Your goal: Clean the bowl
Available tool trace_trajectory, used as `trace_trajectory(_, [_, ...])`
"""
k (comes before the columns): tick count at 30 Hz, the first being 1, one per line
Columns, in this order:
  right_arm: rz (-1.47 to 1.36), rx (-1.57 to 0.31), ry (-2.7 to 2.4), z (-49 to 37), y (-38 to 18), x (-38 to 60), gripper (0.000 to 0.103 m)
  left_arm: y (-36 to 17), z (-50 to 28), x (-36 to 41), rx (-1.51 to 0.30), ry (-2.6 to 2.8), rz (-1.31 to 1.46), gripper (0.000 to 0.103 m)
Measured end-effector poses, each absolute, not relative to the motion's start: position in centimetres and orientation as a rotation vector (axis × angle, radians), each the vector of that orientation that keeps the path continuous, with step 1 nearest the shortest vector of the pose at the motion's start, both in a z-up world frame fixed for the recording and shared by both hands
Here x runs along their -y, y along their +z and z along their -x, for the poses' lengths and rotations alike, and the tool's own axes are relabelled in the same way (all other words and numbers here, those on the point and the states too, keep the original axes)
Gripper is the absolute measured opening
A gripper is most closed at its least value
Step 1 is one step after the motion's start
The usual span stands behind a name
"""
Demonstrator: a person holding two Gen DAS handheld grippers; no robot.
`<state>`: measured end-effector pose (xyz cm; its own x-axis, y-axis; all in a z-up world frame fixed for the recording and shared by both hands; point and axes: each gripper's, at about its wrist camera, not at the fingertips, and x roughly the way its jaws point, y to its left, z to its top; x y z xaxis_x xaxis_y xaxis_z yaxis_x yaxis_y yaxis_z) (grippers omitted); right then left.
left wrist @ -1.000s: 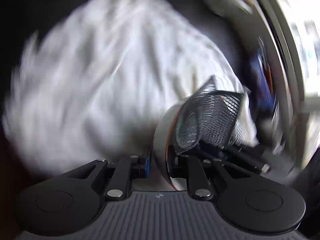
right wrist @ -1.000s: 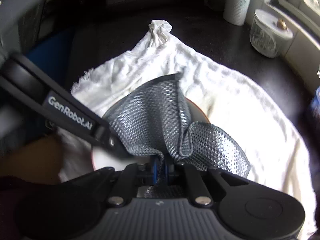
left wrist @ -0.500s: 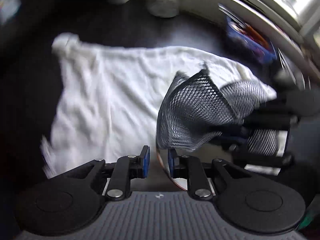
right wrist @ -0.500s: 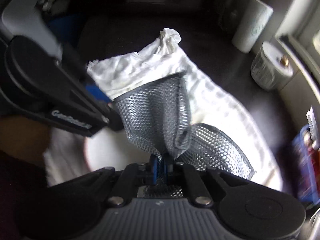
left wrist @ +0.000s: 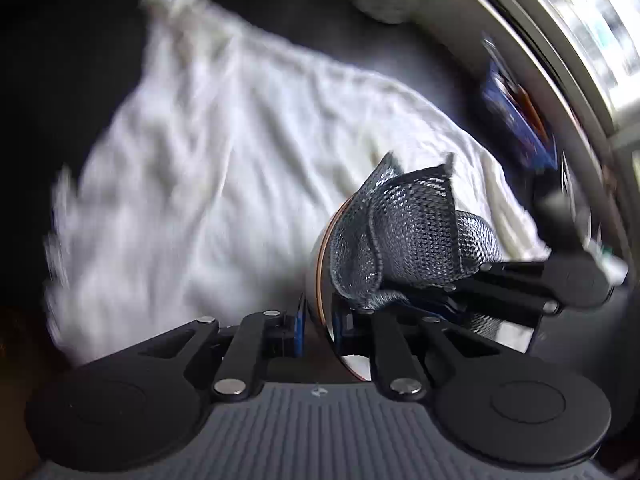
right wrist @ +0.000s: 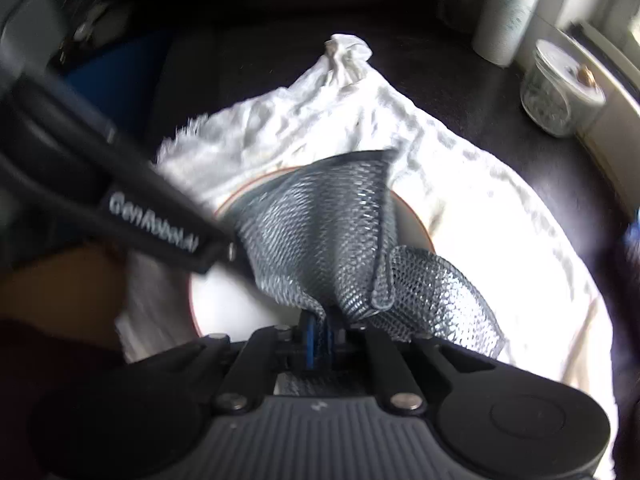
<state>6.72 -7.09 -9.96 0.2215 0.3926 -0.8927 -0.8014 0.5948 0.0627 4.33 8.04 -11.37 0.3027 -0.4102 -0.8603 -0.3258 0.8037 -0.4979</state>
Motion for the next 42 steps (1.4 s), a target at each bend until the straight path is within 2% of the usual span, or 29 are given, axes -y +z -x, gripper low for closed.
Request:
trace_trajectory(3, [0.362,-1.099,0.873,-6.9,-9.7,7.5,0.010,-13.3,-2.6,-10.3,-1.306,0.027,1.021,0.014])
trace_trajectory(6, [0.304,-1.114,0.893,-6.7,-9.4,7.7,0.010,-13.9,-1.7,-10.5,-1.306,0.068,1.112,0.014])
trace_trajectory(9, [0.357,-1.085,0.912,-6.0,-9.4,7.2,0.010,-13.5,-2.0,-10.2,-1.299,0.029,1.035,0.014])
trace_trajectory(13, [0.530,-0.999,0.920,-5.3,-9.9,6.4,0.005,-11.3,-3.5,-8.4,-1.244,-0.044,0.707,0.014])
trace_trajectory(16, [0.559,-0.973,0.924,-6.1,-9.8,6.5,0.006,-11.3,-4.4,-8.5,-1.263,-0.057,0.717,0.017])
trace_trajectory(20, [0.665,-0.897,0.879,-7.7,-9.7,6.5,0.005,-11.2,-5.5,-8.7,-1.288,-0.074,0.732,0.017])
trace_trajectory(23, [0.649,-0.941,0.938,-9.2,-10.1,7.1,0.005,-11.0,-6.4,-8.8,-1.304,-0.088,0.722,0.018])
trace_trajectory(26, [0.557,-0.998,0.975,-10.2,-9.5,7.9,0.005,-8.5,-8.4,-6.0,-1.241,-0.162,0.257,0.018])
trace_trajectory(28, [0.544,-1.016,0.965,-10.8,-9.3,8.1,0.005,-7.9,-9.2,-4.7,-1.227,-0.234,0.089,0.018])
trace_trajectory(32, [0.550,-1.037,0.954,-11.2,-9.2,8.3,0.004,-8.0,-9.4,-3.7,-1.204,-0.302,-0.073,0.016])
trace_trajectory(33, [0.556,-1.038,0.952,-10.8,-9.3,8.1,0.004,-8.3,-9.3,-3.8,-1.206,-0.302,-0.062,0.015])
trace_trajectory(42, [0.418,-1.099,0.892,-10.0,-10.2,7.5,0.004,-12.4,-6.1,-8.6,-1.322,-0.048,0.794,0.014])
